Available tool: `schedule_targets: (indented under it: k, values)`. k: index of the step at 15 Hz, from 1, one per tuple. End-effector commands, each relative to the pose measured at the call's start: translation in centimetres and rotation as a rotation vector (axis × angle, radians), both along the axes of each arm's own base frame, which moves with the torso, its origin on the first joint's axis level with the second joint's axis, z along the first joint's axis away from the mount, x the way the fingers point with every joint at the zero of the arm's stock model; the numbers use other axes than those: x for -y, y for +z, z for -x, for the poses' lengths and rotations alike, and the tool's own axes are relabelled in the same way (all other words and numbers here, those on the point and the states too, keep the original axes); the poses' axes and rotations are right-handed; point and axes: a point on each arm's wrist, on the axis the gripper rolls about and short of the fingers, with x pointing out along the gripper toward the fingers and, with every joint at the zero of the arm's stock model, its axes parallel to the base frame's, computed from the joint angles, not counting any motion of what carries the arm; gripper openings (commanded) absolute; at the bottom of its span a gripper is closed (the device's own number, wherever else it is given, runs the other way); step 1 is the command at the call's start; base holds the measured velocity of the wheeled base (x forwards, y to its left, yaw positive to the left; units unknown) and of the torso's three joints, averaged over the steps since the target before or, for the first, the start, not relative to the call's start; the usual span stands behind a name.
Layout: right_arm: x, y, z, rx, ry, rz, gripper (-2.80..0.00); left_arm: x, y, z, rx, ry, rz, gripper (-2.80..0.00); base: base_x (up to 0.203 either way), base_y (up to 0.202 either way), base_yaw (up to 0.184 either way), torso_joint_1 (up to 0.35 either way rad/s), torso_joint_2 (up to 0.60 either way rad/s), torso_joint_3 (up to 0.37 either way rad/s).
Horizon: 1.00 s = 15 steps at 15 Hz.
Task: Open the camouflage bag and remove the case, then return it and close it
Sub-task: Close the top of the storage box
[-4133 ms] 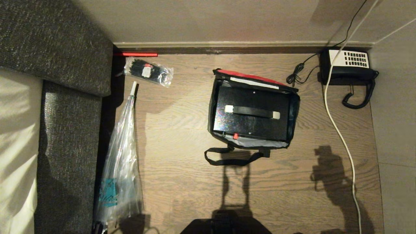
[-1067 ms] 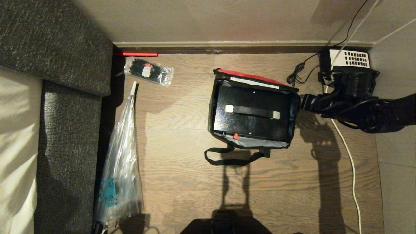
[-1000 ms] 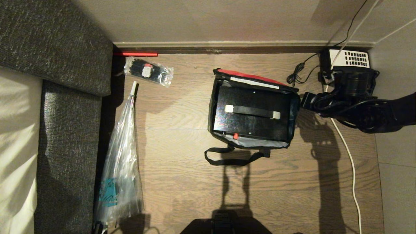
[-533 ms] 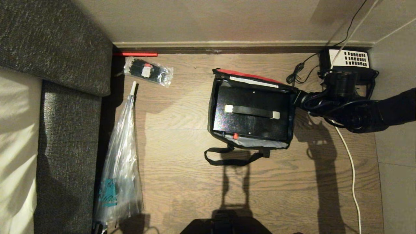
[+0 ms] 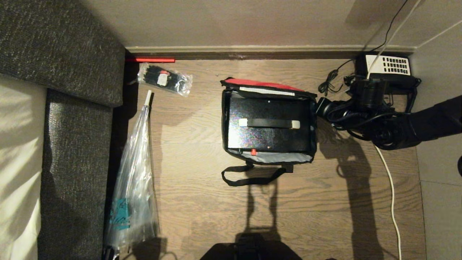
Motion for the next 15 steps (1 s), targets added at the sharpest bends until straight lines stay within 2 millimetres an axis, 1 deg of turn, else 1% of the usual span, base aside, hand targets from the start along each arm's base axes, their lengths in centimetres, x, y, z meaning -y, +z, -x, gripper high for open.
schedule_targets:
  k: [1,4,6,8,10,12,14,15]
  values:
    - [0.1,0.1,0.2,0.008,0.002,0.014,-2.80,0.0,0.0,0.0,-0.002,0.001,0.000,-2.80,0.000,0.000,0.000,0.000,0.00,0.000]
    - [2.1,0.1,0.5,0.007,-0.037,0.074,-2.80,0.0,0.0,0.0,-0.002,0.001,0.000,-2.80,0.000,0.000,0.000,0.000,0.00,0.000]
    - [3.4,0.8,1.1,0.013,-0.063,0.083,-2.80,0.0,0.0,0.0,-0.002,0.001,0.000,-2.80,0.000,0.000,0.000,0.000,0.00,0.000]
    - [4.4,1.3,2.2,0.000,-0.070,0.082,-2.80,0.0,0.0,0.0,-0.002,0.000,0.000,-2.80,0.000,0.000,0.000,0.000,0.00,0.000]
    - [4.9,2.2,3.6,-0.010,-0.063,0.082,-2.80,0.0,0.0,0.0,-0.002,0.001,0.000,-2.80,0.000,0.000,0.000,0.000,0.00,0.000]
    - [5.1,3.7,6.1,-0.015,-0.044,0.134,-2.80,0.0,0.0,0.0,-0.002,-0.001,0.000,-2.80,0.000,0.000,0.000,0.000,0.00,0.000]
    - [5.1,5.5,9.3,0.020,0.046,0.162,-2.80,0.0,0.0,0.0,-0.002,-0.001,0.000,-2.80,0.000,0.000,0.000,0.000,0.00,0.000]
    - [5.1,6.4,11.2,0.046,0.102,0.168,-2.80,0.0,0.0,0.0,-0.002,0.001,0.000,-2.80,0.000,0.000,0.000,0.000,0.00,0.000]
